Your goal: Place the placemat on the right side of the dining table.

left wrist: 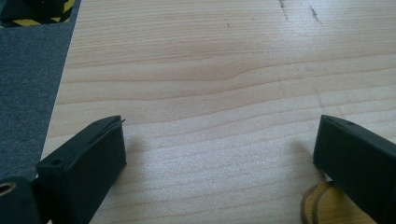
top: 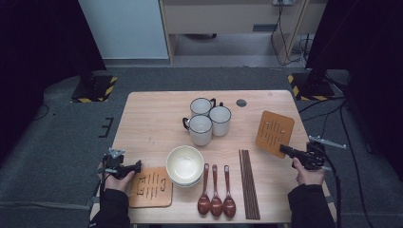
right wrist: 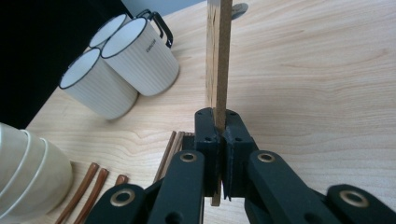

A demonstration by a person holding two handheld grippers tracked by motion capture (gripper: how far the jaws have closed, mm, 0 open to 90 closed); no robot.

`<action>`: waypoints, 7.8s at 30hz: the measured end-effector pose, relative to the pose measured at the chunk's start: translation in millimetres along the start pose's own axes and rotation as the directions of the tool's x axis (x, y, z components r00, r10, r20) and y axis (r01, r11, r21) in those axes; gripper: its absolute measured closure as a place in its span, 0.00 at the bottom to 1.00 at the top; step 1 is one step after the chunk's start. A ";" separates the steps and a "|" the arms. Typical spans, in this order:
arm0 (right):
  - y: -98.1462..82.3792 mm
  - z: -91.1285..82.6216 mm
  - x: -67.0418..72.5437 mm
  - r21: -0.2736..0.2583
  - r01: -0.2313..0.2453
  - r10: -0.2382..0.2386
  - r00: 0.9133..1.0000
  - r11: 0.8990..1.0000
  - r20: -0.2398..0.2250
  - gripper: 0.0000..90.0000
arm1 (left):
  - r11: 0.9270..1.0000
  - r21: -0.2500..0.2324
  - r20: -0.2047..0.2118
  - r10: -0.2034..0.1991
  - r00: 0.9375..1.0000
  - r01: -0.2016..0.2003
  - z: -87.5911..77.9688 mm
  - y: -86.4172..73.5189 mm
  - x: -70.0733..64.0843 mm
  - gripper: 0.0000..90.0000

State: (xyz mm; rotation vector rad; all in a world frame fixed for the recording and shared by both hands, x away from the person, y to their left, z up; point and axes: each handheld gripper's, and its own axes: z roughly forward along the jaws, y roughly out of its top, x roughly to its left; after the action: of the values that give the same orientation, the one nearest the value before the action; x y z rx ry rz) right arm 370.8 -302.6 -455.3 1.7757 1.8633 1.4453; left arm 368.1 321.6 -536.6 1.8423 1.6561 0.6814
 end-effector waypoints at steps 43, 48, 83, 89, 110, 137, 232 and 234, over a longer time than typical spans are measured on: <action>-4.1 7.1 -6.4 0.046 0.072 -0.080 0.977 0.996 0.197 0.82 | 1.000 0.000 0.000 0.000 1.000 0.000 0.0 0.0 0.0 0.01; -6.5 7.6 -15.2 0.041 0.072 -0.079 0.972 0.997 0.221 0.75 | 1.000 0.000 0.000 0.000 1.000 0.000 0.0 0.0 0.0 0.01; -24.6 37.4 -43.7 0.201 0.162 -0.224 0.914 0.966 0.338 0.50 | 1.000 0.003 0.000 0.003 1.000 -0.003 -0.4 -0.2 0.1 0.01; -26.7 43.1 -41.8 0.211 0.206 -0.272 0.894 0.955 0.355 0.35 | 1.000 0.003 0.000 0.002 1.000 -0.002 -0.4 -0.2 0.0 0.01; -22.2 68.7 -44.8 0.136 0.157 -0.202 0.872 0.978 0.445 0.25 | 1.000 0.003 0.000 0.002 1.000 -0.002 -0.4 -0.2 0.1 0.01; -22.4 75.3 -42.5 0.152 0.146 -0.201 0.864 0.978 0.462 0.39 | 1.000 0.002 0.001 0.003 1.000 -0.003 -0.4 -0.3 0.2 0.01; -14.8 73.9 -60.8 0.192 0.223 -0.279 0.897 0.956 0.344 0.26 | 1.000 0.003 0.005 0.008 1.000 -0.008 -0.6 -0.4 0.7 0.01; -14.9 73.9 -60.8 0.190 0.222 -0.276 0.897 0.956 0.344 0.26 | 1.000 0.003 0.005 0.007 1.000 -0.007 -0.6 -0.4 0.7 0.01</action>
State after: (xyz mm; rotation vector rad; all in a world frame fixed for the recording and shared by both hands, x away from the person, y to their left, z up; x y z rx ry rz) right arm 428.9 -314.2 -531.9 1.6499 1.9421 0.8354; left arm 367.5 322.3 -536.4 1.8514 1.6488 0.6776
